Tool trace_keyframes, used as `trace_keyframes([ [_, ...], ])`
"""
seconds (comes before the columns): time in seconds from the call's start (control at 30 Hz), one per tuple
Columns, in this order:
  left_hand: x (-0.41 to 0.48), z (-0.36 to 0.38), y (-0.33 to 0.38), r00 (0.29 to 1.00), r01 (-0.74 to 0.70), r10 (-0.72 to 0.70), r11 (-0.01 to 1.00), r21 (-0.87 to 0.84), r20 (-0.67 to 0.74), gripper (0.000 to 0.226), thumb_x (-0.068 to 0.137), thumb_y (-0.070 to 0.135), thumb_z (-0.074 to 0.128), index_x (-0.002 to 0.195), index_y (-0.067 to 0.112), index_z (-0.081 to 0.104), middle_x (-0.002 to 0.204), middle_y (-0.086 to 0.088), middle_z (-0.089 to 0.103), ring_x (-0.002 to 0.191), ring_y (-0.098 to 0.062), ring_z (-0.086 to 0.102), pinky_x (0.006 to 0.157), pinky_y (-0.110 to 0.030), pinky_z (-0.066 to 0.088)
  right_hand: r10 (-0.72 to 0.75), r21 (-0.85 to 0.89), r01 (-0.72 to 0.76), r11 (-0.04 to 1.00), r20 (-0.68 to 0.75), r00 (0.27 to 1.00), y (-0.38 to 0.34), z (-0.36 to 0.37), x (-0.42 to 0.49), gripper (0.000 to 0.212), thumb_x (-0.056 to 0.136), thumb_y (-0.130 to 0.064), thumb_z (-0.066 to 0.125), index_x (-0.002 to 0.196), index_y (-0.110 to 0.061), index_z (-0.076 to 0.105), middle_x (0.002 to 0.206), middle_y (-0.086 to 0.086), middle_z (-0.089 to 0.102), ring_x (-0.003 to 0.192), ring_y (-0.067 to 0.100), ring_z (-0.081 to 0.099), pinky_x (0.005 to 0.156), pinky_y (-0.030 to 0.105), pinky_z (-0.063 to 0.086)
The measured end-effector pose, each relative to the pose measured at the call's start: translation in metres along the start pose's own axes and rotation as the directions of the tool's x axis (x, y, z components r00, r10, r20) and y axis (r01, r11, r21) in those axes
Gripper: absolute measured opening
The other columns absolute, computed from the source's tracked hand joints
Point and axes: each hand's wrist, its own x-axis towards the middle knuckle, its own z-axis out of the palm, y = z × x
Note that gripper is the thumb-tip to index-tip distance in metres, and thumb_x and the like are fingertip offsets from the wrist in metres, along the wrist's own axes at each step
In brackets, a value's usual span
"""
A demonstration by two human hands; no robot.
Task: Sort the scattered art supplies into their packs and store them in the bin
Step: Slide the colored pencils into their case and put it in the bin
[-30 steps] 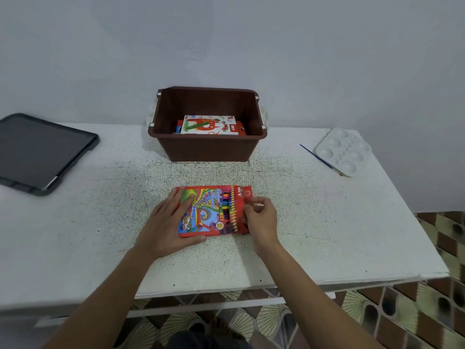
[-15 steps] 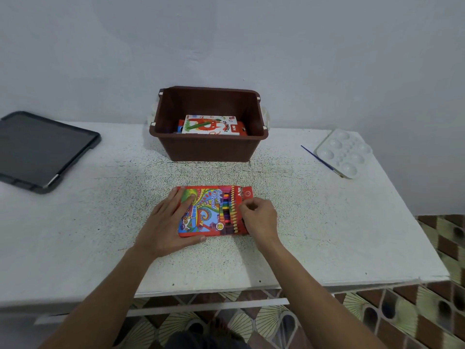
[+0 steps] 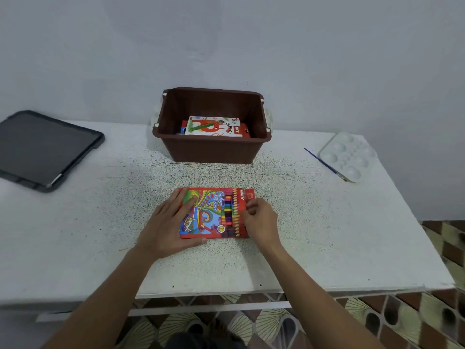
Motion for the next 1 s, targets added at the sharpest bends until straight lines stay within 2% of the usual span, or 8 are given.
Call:
trace_keyframes([
  [0.13,0.001,0.000,-0.001,1.000,-0.004,0.004,1.000,0.004,-0.004,0.113,0.069,0.093,0.043,0.156,0.024,0.021,0.166,0.000,0.006,0.152,-0.014,-0.001,0.118,-0.042,0.013,-0.203,-0.252,0.194,0.948,-0.011,0.979,0.014,0.003,-0.005,0.016,0.095,-0.025,0.060,0.103,-0.012,0.064,0.094,0.005,0.054,0.079,0.014,0.051,0.069,0.031,0.043],
  [0.27,0.001,0.001,-0.001,1.000,-0.012,0.012,1.000,0.007,-0.008,0.112,0.070,0.092,0.045,0.156,0.024,0.022,0.165,0.000,0.007,0.152,-0.015,0.000,0.117,-0.042,0.014,-0.217,-0.366,0.186,0.912,-0.045,0.975,0.023,0.003,-0.007,0.031,0.092,-0.032,0.060,0.116,-0.013,0.058,0.101,0.006,0.048,0.090,0.021,0.049,0.072,0.029,0.037],
  [0.37,0.001,0.001,-0.001,1.000,-0.020,0.020,1.000,0.009,-0.015,0.111,0.071,0.091,0.047,0.155,0.023,0.022,0.165,-0.001,0.009,0.152,-0.015,0.001,0.117,-0.042,0.016,-0.172,-0.337,0.153,0.929,-0.027,0.985,0.026,0.002,-0.001,0.039,0.091,-0.036,0.060,0.123,-0.014,0.055,0.108,0.008,0.051,0.099,0.024,0.049,0.078,0.031,0.037],
  [0.57,0.001,0.001,-0.002,1.000,-0.025,0.025,0.999,0.020,-0.014,0.111,0.071,0.090,0.048,0.155,0.023,0.023,0.165,-0.001,0.009,0.152,-0.016,0.001,0.117,-0.042,0.016,-0.033,-0.062,0.037,0.997,0.061,0.998,0.016,-0.003,0.012,0.017,0.087,-0.024,0.065,0.089,-0.007,0.065,0.082,0.008,0.068,0.080,0.026,0.065,0.067,0.038,0.052],
  [0.67,0.001,0.001,-0.001,1.000,-0.021,0.022,0.999,0.025,-0.019,0.111,0.071,0.091,0.046,0.155,0.022,0.025,0.165,-0.002,0.011,0.152,-0.016,0.001,0.117,-0.041,0.016,-0.134,-0.064,0.137,0.988,0.051,0.990,0.015,-0.005,0.010,0.012,0.089,-0.019,0.062,0.092,-0.009,0.068,0.081,0.008,0.065,0.076,0.022,0.059,0.062,0.030,0.039],
  [0.87,0.001,0.001,-0.001,1.000,-0.017,0.017,1.000,0.025,-0.011,0.112,0.071,0.092,0.045,0.157,0.024,0.019,0.166,-0.001,0.007,0.152,-0.015,-0.002,0.118,-0.040,0.014,-0.308,0.031,0.306,0.951,0.086,0.948,0.022,0.015,-0.004,0.027,0.098,-0.031,0.044,0.118,-0.020,0.058,0.117,0.000,0.061,0.110,0.016,0.056,0.092,0.038,0.047],
  [0.93,0.001,0.002,-0.001,1.000,-0.013,0.013,1.000,0.021,-0.004,0.113,0.071,0.091,0.045,0.157,0.025,0.015,0.166,0.000,0.004,0.152,-0.016,-0.003,0.118,-0.040,0.013,-0.256,0.064,0.249,0.966,0.153,0.954,0.022,0.021,-0.010,0.052,0.097,-0.038,0.036,0.144,-0.018,0.041,0.149,0.004,0.043,0.138,0.020,0.039,0.115,0.040,0.033],
  [1.0,0.001,0.003,-0.001,1.000,-0.013,0.013,1.000,0.015,-0.003,0.113,0.072,0.091,0.047,0.158,0.026,0.013,0.166,0.000,0.002,0.152,-0.017,-0.004,0.118,-0.041,0.013,-0.191,0.041,0.187,0.981,0.175,0.966,0.019,0.026,-0.015,0.071,0.094,-0.044,0.032,0.156,-0.013,0.017,0.163,0.003,0.015,0.150,0.014,0.012,0.121,0.027,0.010],
])
